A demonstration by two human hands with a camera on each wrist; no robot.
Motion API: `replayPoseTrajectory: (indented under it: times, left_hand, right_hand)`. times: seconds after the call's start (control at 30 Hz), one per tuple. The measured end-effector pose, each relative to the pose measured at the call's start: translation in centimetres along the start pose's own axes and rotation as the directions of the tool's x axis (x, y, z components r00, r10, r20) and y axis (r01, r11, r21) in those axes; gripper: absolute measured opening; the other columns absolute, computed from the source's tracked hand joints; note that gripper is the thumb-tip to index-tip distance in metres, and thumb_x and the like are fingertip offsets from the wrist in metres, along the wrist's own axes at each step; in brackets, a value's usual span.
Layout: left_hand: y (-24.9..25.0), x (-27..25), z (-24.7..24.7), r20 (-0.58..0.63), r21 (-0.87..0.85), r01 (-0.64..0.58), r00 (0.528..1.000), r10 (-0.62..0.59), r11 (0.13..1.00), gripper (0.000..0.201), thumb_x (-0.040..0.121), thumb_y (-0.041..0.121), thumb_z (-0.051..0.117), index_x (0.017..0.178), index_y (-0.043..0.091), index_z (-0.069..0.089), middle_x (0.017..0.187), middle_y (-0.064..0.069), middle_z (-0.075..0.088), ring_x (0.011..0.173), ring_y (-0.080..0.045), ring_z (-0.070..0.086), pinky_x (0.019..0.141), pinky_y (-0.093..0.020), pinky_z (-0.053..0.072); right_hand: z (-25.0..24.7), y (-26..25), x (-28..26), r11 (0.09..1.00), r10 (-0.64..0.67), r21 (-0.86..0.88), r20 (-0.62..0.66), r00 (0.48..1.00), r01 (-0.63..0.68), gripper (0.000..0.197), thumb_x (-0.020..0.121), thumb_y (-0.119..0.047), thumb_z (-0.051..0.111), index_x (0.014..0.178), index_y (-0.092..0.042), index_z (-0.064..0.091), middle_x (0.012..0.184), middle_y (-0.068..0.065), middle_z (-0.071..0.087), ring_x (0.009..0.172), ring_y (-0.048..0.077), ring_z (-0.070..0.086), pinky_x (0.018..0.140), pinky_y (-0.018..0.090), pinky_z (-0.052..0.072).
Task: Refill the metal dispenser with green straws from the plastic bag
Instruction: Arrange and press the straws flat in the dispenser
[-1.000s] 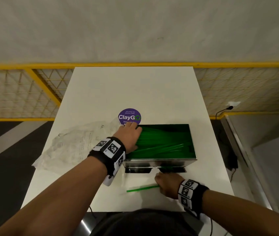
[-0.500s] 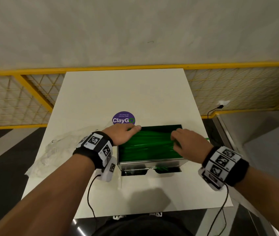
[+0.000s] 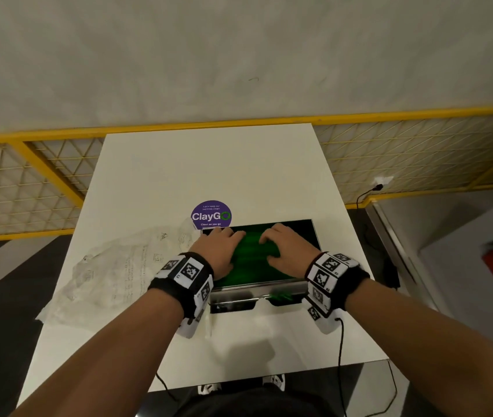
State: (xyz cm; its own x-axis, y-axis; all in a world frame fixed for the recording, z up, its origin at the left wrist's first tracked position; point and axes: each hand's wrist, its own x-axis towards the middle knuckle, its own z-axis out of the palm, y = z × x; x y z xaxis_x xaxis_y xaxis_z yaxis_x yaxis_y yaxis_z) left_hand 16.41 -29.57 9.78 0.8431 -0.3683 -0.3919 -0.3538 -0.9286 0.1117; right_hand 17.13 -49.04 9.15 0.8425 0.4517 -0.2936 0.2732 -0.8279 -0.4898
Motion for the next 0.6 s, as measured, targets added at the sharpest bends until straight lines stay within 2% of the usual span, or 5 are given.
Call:
replayPoseTrajectory:
  times: [0.1, 0.2, 0.3, 0.47, 0.6]
  left_hand:
    - [0.4, -0.4, 1.1, -0.061, -0.012, 0.006, 0.998, -0.006, 1.000, 0.084, 0.083, 0.029, 0.058, 0.150, 0.020, 0.009, 0.146, -0.006, 0.029, 0.131, -0.027, 0.031, 0.106, -0.044, 0.033]
    - [0.2, -0.9, 1.3, -0.131, -0.133, -0.008, 0.991, -0.010, 0.991, 0.085, 0.078, 0.036, 0.060, 0.149, 0.023, 0.015, 0.148, -0.002, 0.025, 0.134, -0.025, 0.025, 0.110, -0.043, 0.025]
    - [-0.3, -1.1, 1.1, -0.120, -0.087, -0.030, 0.993, 0.019, 0.996, 0.085, 0.072, 0.039, 0.067, 0.143, 0.020, 0.024, 0.147, -0.004, 0.023, 0.133, -0.026, 0.027, 0.109, -0.042, 0.026]
    - [0.0, -0.5, 1.3, -0.060, 0.099, -0.005, 0.998, 0.011, 0.995, 0.090, 0.071, 0.048, 0.070, 0.141, 0.017, 0.023, 0.136, -0.010, 0.032, 0.123, -0.028, 0.038, 0.102, -0.040, 0.036]
    - [0.7, 0.0, 1.3, -0.023, 0.245, 0.048, 0.999, -0.043, 0.968, 0.102, 0.072, 0.036, 0.072, 0.148, 0.013, 0.008, 0.136, -0.015, 0.031, 0.124, -0.030, 0.037, 0.102, -0.041, 0.035]
  right_hand:
    - [-0.3, 1.2, -0.3, 0.997, 0.032, -0.067, 0.107, 0.994, -0.025, 0.071, 0.079, -0.018, 0.068, 0.141, -0.016, 0.033, 0.147, 0.006, 0.027, 0.136, 0.024, 0.025, 0.111, 0.036, 0.033]
    - [-0.2, 2.2, -0.1, 0.985, 0.120, -0.151, 0.249, 0.961, -0.084, 0.097, 0.079, -0.029, 0.069, 0.152, -0.023, 0.005, 0.159, 0.008, 0.004, 0.146, 0.030, 0.008, 0.118, 0.045, 0.020]
    - [0.2, 2.6, 0.5, 0.964, 0.156, -0.255, 0.291, 0.944, -0.080, 0.105, 0.080, -0.042, 0.069, 0.152, -0.025, -0.006, 0.160, 0.011, 0.003, 0.147, 0.030, 0.001, 0.118, 0.048, 0.010]
    - [1.2, 2.5, 1.7, 0.937, 0.168, -0.342, 0.253, 0.953, -0.074, 0.108, 0.075, -0.047, 0.072, 0.152, -0.027, -0.002, 0.153, 0.012, 0.024, 0.140, 0.032, 0.025, 0.117, 0.047, 0.018]
    - [1.5, 2.4, 2.1, 0.921, 0.156, -0.382, 0.166, 0.974, -0.082, 0.098, 0.070, -0.043, 0.074, 0.148, -0.023, 0.018, 0.139, 0.011, 0.041, 0.128, 0.031, 0.040, 0.110, 0.043, 0.029]
